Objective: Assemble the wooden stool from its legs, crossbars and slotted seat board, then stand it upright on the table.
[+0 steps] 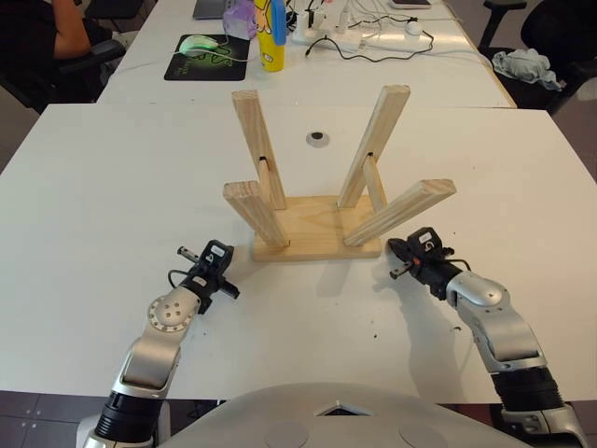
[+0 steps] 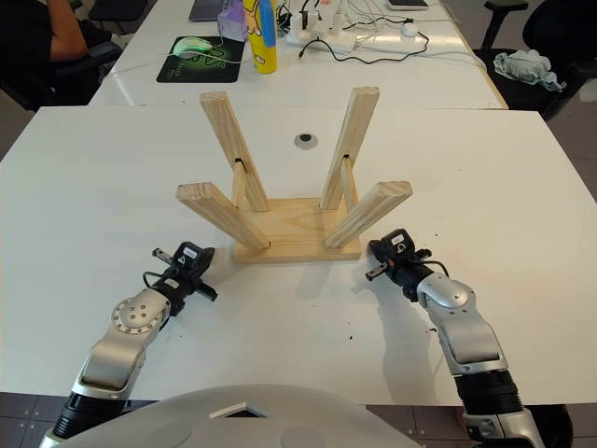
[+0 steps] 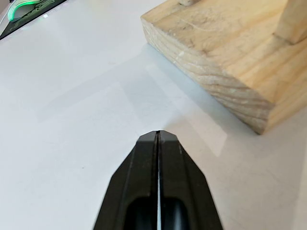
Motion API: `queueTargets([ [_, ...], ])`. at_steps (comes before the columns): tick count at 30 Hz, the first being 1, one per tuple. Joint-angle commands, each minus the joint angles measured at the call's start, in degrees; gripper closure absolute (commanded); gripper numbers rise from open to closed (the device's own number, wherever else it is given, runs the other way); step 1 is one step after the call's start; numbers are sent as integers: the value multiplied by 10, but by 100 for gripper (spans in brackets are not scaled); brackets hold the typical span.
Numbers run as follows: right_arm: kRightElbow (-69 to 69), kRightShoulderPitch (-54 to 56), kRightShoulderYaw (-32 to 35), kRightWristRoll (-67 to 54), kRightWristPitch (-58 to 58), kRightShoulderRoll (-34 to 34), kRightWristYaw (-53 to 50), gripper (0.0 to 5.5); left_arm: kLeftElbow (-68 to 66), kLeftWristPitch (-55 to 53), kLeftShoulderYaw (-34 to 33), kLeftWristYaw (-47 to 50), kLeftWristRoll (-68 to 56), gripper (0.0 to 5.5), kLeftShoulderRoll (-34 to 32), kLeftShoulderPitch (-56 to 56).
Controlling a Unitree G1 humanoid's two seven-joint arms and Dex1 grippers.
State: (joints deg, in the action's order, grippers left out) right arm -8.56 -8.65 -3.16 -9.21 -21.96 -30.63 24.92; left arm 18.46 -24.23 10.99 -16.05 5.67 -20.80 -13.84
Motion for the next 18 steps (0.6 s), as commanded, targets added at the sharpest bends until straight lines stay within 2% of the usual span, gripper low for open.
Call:
queueTargets([
  [1,2,-39,-26,14,-38,8,5,550,-20,-22,32,-10,8,548,9,-8],
  [7,-27,-49,-47,15,-54,21,7,550,-21,-37,59,-21,6,548,14,9],
  [14,-47,-56,-50,10,-66,28,11,550,-4,-39,51,-31,5,548,-10,-12],
  [18,-75,-55,-47,-11,-73,36,21,550,14,-36,48,-40,-10,548,-2,4],
])
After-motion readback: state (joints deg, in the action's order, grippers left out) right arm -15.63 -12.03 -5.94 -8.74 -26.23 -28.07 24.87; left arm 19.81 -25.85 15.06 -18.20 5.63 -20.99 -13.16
